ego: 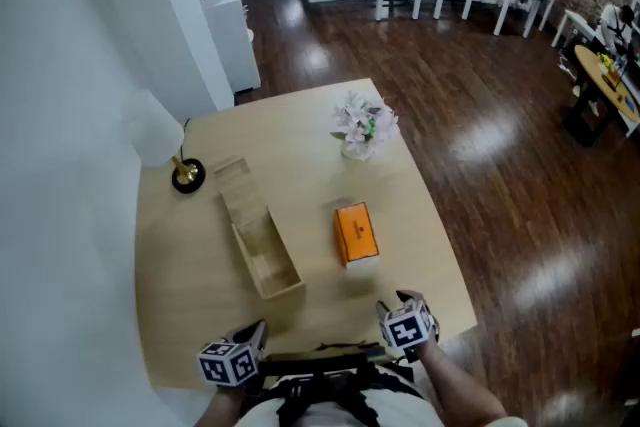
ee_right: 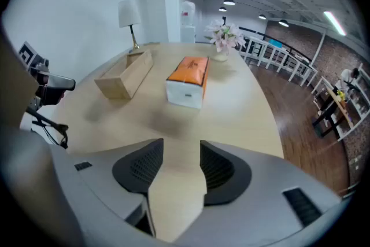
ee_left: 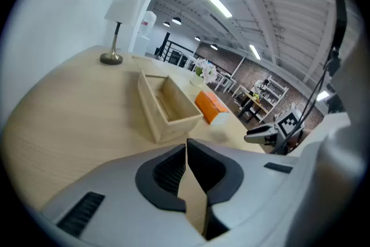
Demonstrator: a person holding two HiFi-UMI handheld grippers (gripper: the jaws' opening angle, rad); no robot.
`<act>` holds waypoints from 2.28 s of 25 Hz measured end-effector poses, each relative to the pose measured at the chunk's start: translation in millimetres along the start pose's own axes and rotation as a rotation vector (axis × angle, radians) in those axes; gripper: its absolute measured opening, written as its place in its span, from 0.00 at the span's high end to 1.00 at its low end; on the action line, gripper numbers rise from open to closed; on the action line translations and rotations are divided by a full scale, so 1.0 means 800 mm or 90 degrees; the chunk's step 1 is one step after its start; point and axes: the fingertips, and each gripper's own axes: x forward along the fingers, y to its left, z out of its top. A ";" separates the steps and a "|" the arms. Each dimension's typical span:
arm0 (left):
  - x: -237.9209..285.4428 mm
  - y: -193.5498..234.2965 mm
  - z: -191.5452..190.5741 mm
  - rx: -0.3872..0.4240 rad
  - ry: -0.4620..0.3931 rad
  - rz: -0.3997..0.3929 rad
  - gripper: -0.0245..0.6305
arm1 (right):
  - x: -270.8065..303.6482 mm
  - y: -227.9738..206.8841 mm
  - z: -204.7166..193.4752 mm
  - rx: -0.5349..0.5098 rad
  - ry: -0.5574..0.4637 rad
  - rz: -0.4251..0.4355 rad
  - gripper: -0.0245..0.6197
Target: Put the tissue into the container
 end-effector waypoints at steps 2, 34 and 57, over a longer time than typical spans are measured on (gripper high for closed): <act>-0.004 -0.010 0.029 0.000 -0.041 -0.009 0.95 | -0.008 -0.009 0.025 0.010 -0.035 -0.010 0.61; -0.014 -0.076 0.144 0.056 -0.145 -0.062 0.76 | 0.061 -0.028 0.197 0.073 -0.125 0.010 0.29; 0.002 -0.081 0.145 0.047 -0.126 -0.074 0.76 | 0.148 -0.015 0.185 0.097 -0.031 0.035 0.29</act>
